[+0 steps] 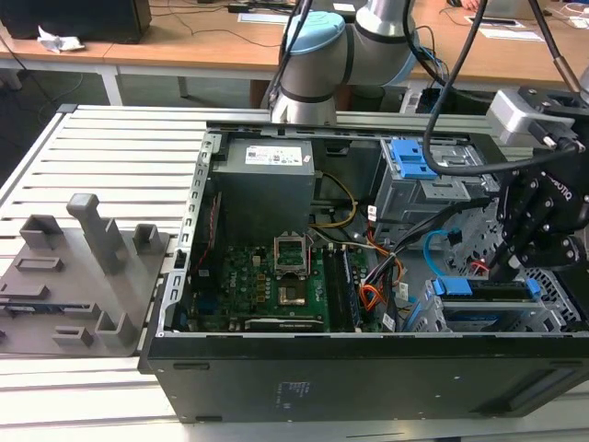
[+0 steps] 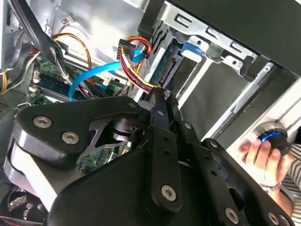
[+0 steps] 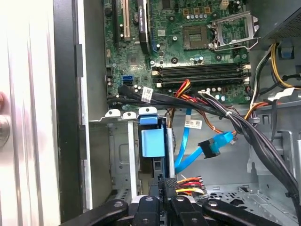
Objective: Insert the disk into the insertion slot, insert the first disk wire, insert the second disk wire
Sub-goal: 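Insert the first disk wire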
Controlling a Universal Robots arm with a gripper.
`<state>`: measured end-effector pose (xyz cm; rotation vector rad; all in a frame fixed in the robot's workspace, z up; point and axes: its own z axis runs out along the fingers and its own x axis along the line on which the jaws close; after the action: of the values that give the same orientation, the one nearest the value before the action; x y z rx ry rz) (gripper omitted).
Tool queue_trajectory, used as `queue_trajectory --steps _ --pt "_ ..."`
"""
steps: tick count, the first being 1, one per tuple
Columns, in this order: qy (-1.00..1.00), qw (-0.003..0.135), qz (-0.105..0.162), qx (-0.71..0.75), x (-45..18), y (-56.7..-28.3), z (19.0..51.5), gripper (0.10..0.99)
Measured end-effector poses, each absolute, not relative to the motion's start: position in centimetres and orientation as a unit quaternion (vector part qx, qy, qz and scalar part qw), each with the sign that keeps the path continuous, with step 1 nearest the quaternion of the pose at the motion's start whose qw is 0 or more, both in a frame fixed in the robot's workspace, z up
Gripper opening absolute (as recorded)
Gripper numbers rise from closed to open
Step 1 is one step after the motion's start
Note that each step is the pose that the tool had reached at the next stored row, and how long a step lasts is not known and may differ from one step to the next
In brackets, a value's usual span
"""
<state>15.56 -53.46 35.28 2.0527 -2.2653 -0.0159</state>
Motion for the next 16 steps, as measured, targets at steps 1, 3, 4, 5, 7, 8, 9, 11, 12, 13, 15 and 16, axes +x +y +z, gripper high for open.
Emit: queue_trajectory --steps 1,3,4,5,7,8,9,11,12,13,15,16 --pt "-0.74 0.038 -0.01 0.671 15.65 -53.5 35.28 0.161" --pt "-0.74 0.032 -0.017 0.671 15.83 -53.54 35.26 0.161" --pt "-0.74 0.032 -0.018 0.671 15.96 -53.57 35.25 0.161" --pt "-0.74 0.032 -0.018 0.671 16.15 -53.62 35.2 0.161" --pt "-0.74 0.032 -0.019 0.671 16.32 -53.69 35.12 0.161" --pt "-0.74 0.032 -0.019 0.671 16.35 -53.77 35.05 0.161" --pt "-0.74 0.032 -0.019 0.671 16.36 -53.85 35.01 0.161" --pt "-0.74 0.032 -0.019 0.672 16.46 -54.06 34.84 0.161" --pt "-0.74 0.033 -0.019 0.671 16.51 -54.07 34.8 0.161" --pt "-0.74 0.033 -0.019 0.671 16.52 -54.09 34.75 0.161" --pt "-0.74 0.033 -0.019 0.671 16.6 -54.1 34.62 0.161" --pt "-0.74 0.033 -0.019 0.671 16.64 -54.11 34.54 0.161"
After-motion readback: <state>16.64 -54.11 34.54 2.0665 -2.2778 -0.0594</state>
